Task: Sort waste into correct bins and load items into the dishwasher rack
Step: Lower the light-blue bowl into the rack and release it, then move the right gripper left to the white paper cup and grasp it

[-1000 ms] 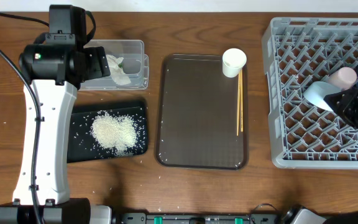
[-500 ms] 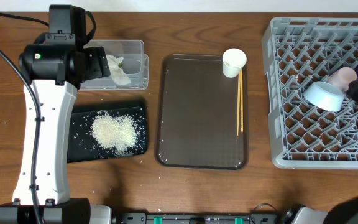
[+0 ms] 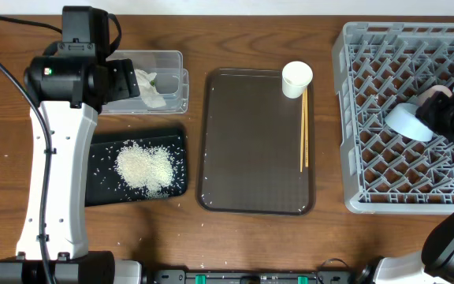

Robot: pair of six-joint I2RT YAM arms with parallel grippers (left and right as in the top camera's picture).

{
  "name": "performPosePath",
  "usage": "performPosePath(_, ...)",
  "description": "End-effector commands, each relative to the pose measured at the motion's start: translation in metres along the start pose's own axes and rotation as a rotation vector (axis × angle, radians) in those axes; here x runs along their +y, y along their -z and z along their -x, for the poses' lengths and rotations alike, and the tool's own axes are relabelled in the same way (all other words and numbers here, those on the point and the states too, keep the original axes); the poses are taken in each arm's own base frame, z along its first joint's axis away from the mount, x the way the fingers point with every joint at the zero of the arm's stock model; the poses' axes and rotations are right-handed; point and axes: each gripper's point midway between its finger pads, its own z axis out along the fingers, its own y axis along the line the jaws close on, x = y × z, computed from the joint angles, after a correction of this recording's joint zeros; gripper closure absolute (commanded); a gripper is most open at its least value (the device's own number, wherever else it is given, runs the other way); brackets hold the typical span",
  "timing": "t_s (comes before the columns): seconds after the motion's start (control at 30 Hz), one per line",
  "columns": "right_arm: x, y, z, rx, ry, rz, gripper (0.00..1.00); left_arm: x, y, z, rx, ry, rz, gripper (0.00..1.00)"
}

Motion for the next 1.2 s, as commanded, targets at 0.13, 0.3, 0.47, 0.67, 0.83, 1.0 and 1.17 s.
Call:
performPosePath(0.13, -0.010, -0.003, -0.017, 0.061, -0.024, -0.070, 0.96, 0.004, 0.002, 0.000, -0.005, -0.005, 0.010, 0.04)
performPosePath(0.3, -0.005, -0.001, -0.036, 0.137, -0.052, -0.037, 0.98, 0.004, 0.002, 0.000, -0.005, -0.005, 0.010, 0.04)
performPosePath(0.47, 0.004, 0.006, -0.053, 0.207, -0.080, 0.006, 0.99, 0.004, 0.002, 0.000, -0.005, -0.005, 0.010, 0.04)
performPosePath(0.67, 0.020, 0.027, -0.059, 0.209, -0.079, 0.056, 0.99, 0.004, 0.002, 0.000, -0.005, -0.005, 0.010, 0.04)
performPosePath(0.83, 0.091, 0.071, -0.061, 0.151, 0.071, 0.361, 0.96, 0.004, 0.002, 0.000, -0.005, -0.005, 0.010, 0.04)
performPosePath(1.0, 0.185, 0.144, -0.069, -0.007, 0.447, 0.805, 0.45, 0.004, 0.002, 0.000, -0.005, -0.005, 0.010, 0.04)
performPosePath(1.17, 0.216, 0.137, -0.080, -0.060, 0.538, 0.672, 0.01, 0.004, 0.002, 0.000, -0.005, -0.005, 0.010, 0.04)
